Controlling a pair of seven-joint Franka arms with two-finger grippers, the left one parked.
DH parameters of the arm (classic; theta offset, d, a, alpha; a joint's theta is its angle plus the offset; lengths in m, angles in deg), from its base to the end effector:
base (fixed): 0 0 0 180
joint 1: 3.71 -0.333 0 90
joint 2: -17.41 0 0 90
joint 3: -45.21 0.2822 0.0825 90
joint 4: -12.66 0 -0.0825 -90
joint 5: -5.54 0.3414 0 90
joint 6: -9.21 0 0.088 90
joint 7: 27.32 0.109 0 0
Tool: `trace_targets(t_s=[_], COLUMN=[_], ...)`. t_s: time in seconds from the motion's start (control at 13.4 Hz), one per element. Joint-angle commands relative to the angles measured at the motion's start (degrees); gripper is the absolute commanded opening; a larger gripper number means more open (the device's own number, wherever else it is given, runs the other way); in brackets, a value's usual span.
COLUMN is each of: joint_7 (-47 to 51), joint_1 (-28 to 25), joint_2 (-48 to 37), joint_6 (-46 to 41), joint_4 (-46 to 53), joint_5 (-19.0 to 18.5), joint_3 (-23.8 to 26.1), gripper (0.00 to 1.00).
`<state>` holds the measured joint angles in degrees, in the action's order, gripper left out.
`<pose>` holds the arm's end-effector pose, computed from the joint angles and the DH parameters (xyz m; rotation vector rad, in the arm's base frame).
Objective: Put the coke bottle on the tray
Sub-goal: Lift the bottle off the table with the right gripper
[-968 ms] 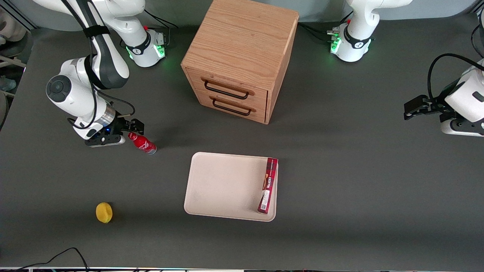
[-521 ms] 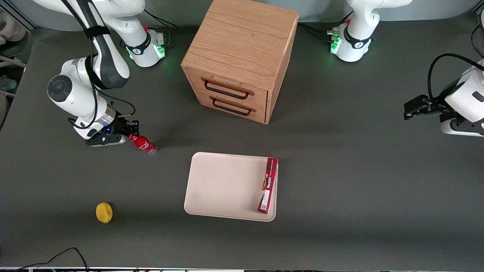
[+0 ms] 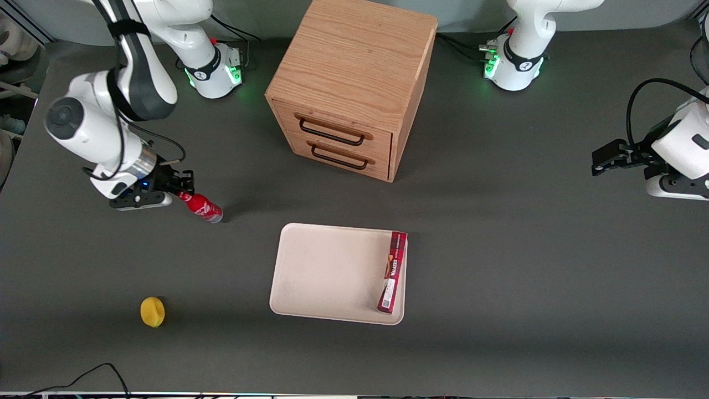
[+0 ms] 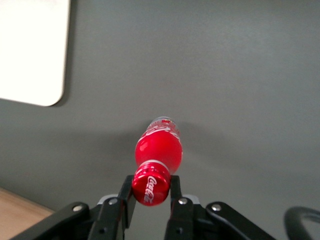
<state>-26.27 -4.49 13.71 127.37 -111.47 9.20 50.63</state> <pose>0.4807 0.0561 0.4057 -3.0926 -0.0902 0.0663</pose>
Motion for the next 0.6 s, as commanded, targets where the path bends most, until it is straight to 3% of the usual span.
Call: trace_targets(t_s=[0.0,0.3,0.52], joint_7=[0.10,1.06,2.28], joint_1=[1.04,2.10,2.63], joint_2=[-1.14,-0.26,2.02], joint_6=[-14.40,-30.94,-34.75], joint_4=[12.63,27.85,33.49], joint_5=[-0.50,-0.59,-1.72], joint_3=[-0.24,-0.50,-0.42], gripper=[0.00,0.00,0.00])
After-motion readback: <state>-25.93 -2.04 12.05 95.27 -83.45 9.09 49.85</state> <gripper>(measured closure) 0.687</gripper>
